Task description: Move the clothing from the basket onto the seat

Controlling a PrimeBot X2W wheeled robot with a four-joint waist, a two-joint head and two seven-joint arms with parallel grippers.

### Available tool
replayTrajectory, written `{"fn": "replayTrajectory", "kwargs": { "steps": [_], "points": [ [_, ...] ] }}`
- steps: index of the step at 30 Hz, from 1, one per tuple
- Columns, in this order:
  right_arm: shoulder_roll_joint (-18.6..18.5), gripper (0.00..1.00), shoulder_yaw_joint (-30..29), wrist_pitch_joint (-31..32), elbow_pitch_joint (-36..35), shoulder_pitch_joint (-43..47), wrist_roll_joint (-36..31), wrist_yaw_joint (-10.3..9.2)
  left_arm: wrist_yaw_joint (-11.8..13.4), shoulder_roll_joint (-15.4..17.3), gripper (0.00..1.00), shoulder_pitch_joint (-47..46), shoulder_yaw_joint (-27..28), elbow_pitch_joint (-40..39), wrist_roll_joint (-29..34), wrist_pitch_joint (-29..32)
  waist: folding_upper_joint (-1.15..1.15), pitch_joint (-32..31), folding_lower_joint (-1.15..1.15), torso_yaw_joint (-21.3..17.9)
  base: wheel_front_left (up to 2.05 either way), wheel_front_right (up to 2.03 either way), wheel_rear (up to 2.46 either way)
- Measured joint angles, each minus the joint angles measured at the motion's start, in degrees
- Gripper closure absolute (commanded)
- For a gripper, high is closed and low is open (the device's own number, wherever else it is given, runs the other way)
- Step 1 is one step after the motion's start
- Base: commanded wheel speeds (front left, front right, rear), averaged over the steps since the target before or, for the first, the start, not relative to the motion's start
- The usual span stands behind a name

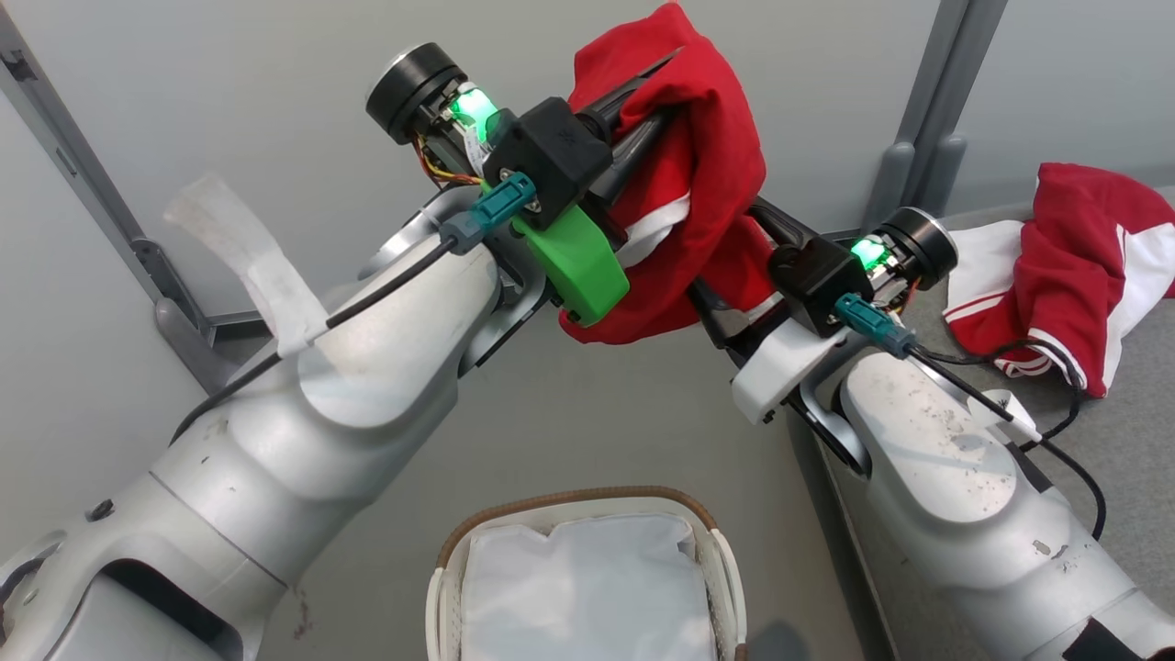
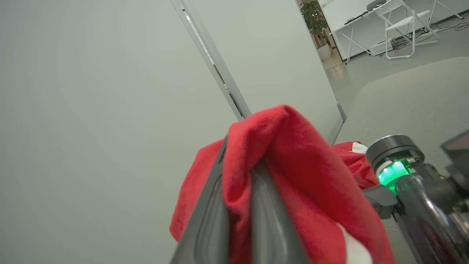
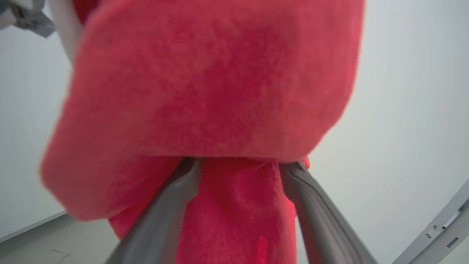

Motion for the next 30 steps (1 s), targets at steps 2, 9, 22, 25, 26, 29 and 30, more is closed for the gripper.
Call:
{"fn": "replayTrajectory", "kwargs": {
  "steps": [2, 9, 22, 25, 26, 29, 30],
  "points": [
    [0.02, 0.0, 1.41, 0.0, 0.3, -0.79, 0.89, 0.0, 0.0, 0.01, 1.0, 0.03, -0.77, -0.19, -0.96, -0.01, 0.0, 0.16, 0.0, 0.02, 0.0, 0.0, 0.0],
    [0.44, 0.76, 6.28, 0.0, 0.44, -3.33, 2.85, 0.0, 0.0, 0.63, 1.0, 0.15, -2.23, -0.2, -4.01, -0.01, 0.0, 0.77, 0.0, -0.04, 0.0, 0.0, 0.0],
    [-0.35, 1.0, 4.38, 0.0, -1.71, -2.56, 3.03, 0.0, 0.0, 2.5, 1.0, 1.08, -1.37, 2.47, -6.36, -0.11, 0.0, 1.87, 0.0, -0.36, 0.0, 0.0, 0.0],
    [-0.35, 1.0, 3.94, 0.0, -1.8, -1.96, 3.05, 0.0, 0.0, 2.79, 1.0, 1.41, -1.54, 3.36, -6.42, -0.1, 0.0, 2.02, 0.0, -0.57, 0.0, 0.0, 0.0],
    [-0.36, 1.0, 3.8, 0.0, -1.9, -1.9, 3.05, 0.0, 0.0, 2.8, 1.0, 1.56, -1.67, 3.54, -6.42, -0.1, 0.0, 2.08, 0.0, -0.64, 0.0, 0.0, 0.0],
    [-0.33, 1.0, 3.35, 0.0, -2.02, -1.37, 3.05, 0.0, 0.0, 2.76, 1.0, 2.01, -1.86, 3.88, -6.49, -0.11, 0.0, 2.15, 0.0, -0.79, 0.0, 0.0, 0.0],
    [-0.27, 1.0, 2.98, 0.0, -2.07, -1.21, 3.05, 0.0, 0.0, 2.71, 1.0, 2.26, -1.87, 4.05, -6.61, -0.1, 0.0, 2.16, 0.0, -0.84, 0.0, 0.0, 0.0]
  ]
}}
